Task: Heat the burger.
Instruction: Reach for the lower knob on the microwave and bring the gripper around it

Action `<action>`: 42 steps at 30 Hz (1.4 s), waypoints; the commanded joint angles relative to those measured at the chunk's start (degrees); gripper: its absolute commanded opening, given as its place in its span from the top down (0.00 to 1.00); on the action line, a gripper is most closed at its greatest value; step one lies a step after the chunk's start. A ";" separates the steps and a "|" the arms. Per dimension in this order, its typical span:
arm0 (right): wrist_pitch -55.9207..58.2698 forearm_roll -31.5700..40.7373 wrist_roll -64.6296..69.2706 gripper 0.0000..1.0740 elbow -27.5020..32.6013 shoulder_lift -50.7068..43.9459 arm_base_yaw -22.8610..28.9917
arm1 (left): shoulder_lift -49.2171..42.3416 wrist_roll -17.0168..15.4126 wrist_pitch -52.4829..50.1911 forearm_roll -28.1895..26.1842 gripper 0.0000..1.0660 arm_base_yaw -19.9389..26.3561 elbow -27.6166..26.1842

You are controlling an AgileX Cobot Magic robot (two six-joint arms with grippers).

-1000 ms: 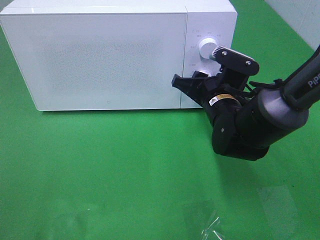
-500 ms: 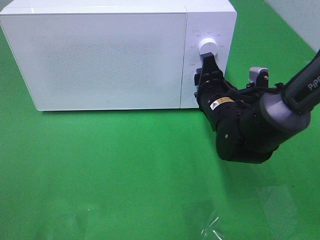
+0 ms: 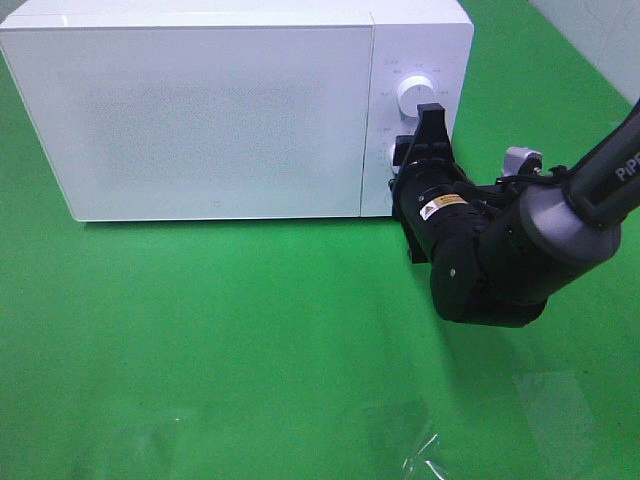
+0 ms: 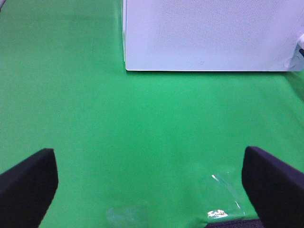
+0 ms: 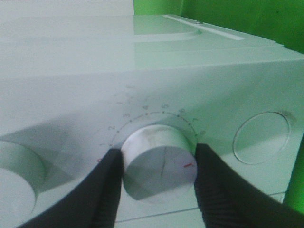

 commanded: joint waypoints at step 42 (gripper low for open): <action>-2.35 0.86 -15.18 0.33 3.32 -4.81 3.72 | -0.97 0.06 -0.86 -0.23 0.08 0.00 0.17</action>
